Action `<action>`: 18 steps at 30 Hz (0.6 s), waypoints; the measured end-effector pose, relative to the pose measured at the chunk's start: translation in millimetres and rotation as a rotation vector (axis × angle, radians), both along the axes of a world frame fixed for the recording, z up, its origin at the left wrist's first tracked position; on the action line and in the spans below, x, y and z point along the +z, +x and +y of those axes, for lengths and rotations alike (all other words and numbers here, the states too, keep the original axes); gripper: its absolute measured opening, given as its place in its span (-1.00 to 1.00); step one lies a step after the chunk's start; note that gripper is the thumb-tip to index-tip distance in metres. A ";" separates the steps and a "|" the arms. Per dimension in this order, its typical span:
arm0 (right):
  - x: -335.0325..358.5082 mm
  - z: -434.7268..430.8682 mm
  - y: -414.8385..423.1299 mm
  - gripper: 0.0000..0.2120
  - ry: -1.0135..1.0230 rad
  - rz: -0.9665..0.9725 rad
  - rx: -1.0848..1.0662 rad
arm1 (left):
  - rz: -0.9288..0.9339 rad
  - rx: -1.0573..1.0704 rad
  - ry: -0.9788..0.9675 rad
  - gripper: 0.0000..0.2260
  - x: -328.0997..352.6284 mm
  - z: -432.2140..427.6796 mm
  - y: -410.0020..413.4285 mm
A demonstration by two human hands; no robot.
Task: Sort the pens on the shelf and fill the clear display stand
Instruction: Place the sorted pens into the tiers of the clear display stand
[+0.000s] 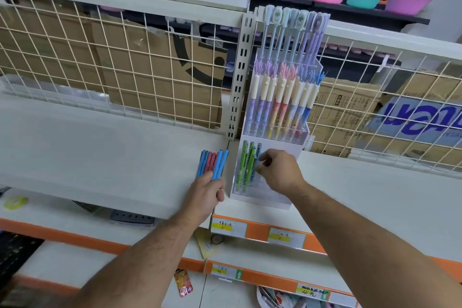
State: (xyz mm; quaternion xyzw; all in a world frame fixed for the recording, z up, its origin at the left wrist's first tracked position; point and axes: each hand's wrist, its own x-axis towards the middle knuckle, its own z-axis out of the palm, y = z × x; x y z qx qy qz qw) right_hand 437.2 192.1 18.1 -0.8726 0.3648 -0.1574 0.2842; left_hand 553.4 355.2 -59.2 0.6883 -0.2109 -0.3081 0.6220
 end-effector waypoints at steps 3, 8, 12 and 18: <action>-1.2 4.0 -8.5 -0.80 0.002 0.015 -0.026 | 0.074 0.015 -0.042 -0.90 2.4 0.2 0.4; 1.2 27.0 -34.0 -0.92 0.056 -0.069 -0.064 | 0.117 0.039 -0.148 -0.84 9.9 11.2 -8.4; 6.2 61.0 -45.1 -0.91 0.375 -0.193 0.147 | 0.078 -0.045 -0.225 -0.85 17.3 23.6 -33.0; 19.1 83.6 -39.5 -0.87 0.376 -0.325 0.210 | -0.030 -0.248 -0.267 -0.79 31.4 23.0 -53.3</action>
